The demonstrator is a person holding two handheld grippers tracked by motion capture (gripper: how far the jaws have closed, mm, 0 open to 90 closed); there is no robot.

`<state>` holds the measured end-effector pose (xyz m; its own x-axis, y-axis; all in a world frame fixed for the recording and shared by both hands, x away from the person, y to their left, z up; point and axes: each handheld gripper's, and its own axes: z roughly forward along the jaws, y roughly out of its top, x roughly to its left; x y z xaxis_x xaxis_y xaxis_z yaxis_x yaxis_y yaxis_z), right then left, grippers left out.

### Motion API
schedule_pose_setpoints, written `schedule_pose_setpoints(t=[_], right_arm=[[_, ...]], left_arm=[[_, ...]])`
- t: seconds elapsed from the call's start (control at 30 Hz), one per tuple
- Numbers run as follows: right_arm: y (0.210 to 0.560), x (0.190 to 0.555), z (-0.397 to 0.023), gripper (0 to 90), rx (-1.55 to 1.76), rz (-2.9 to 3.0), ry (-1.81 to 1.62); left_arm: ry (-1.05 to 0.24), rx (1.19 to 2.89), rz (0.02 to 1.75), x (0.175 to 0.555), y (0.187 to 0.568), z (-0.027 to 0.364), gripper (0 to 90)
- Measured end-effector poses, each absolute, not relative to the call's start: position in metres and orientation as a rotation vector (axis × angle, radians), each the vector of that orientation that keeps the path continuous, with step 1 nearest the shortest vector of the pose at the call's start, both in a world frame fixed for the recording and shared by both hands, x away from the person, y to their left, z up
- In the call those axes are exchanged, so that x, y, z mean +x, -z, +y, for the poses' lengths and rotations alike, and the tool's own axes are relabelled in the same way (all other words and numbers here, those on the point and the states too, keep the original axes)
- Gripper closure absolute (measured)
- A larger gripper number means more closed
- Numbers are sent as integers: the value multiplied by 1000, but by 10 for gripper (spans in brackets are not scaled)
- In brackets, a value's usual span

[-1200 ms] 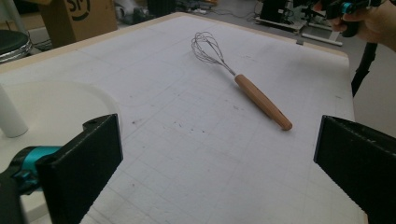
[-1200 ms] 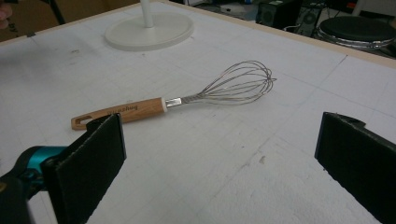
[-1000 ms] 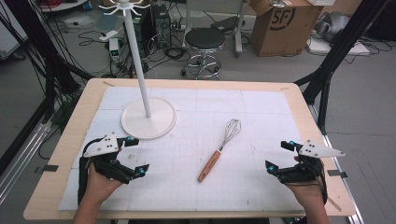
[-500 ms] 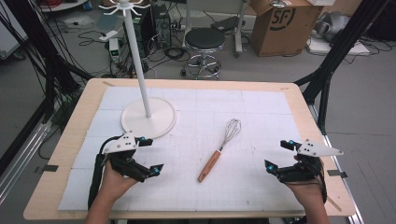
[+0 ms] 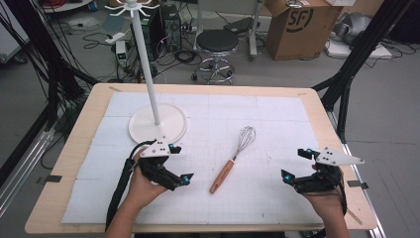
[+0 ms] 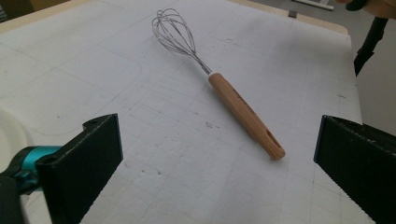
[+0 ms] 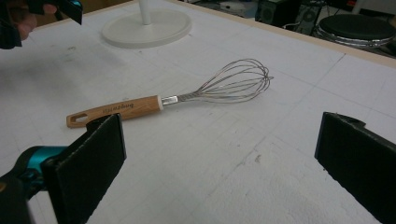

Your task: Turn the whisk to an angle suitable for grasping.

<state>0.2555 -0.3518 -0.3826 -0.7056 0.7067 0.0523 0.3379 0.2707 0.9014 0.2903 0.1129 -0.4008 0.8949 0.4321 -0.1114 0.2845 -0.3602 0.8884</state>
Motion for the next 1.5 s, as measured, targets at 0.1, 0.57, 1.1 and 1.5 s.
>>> schedule_pose_setpoints(t=[0.1,0.57,1.1,1.5], right_arm=[[381,255,-353,8,946,2178,-1421],[384,257,-350,8,953,2186,-1414],[386,258,-354,8,958,2184,-1417],[385,257,-357,8,961,2174,-1424]], left_arm=[[-165,1997,512,291,404,104,18],[-150,2003,512,291,407,88,17],[-135,2191,487,313,434,0,181],[-156,2353,401,315,440,-16,579]])
